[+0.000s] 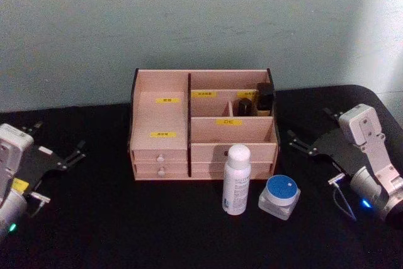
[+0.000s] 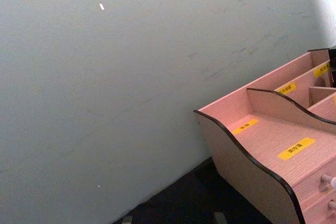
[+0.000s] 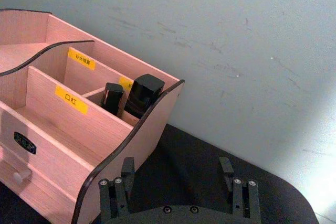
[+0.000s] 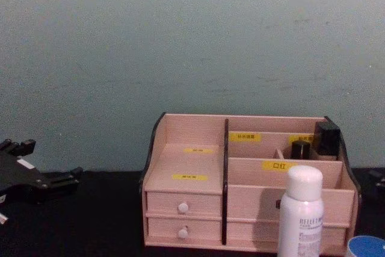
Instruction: Pick up the facial cleanser and watermelon frost from the table and place them into the tiered storage box.
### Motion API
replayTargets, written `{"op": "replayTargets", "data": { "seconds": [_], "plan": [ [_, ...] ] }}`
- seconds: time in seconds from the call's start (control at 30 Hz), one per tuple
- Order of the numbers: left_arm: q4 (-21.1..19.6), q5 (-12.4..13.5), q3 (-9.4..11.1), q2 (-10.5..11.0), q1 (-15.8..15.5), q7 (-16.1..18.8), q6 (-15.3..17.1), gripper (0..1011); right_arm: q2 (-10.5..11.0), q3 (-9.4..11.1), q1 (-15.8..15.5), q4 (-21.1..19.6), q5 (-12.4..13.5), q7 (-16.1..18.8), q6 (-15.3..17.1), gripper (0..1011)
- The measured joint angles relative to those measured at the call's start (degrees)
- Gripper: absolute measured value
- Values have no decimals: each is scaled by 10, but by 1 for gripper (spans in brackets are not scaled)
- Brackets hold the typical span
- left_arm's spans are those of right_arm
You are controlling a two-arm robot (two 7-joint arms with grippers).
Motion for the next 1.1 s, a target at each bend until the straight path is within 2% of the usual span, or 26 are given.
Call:
{"op": "replayTargets", "data": {
  "seconds": [1.1],
  "plan": [
    [0, 0, 0, 0, 0, 0, 0, 1001, 0, 0, 0, 0, 0, 0, 0, 1003]
  ]
}}
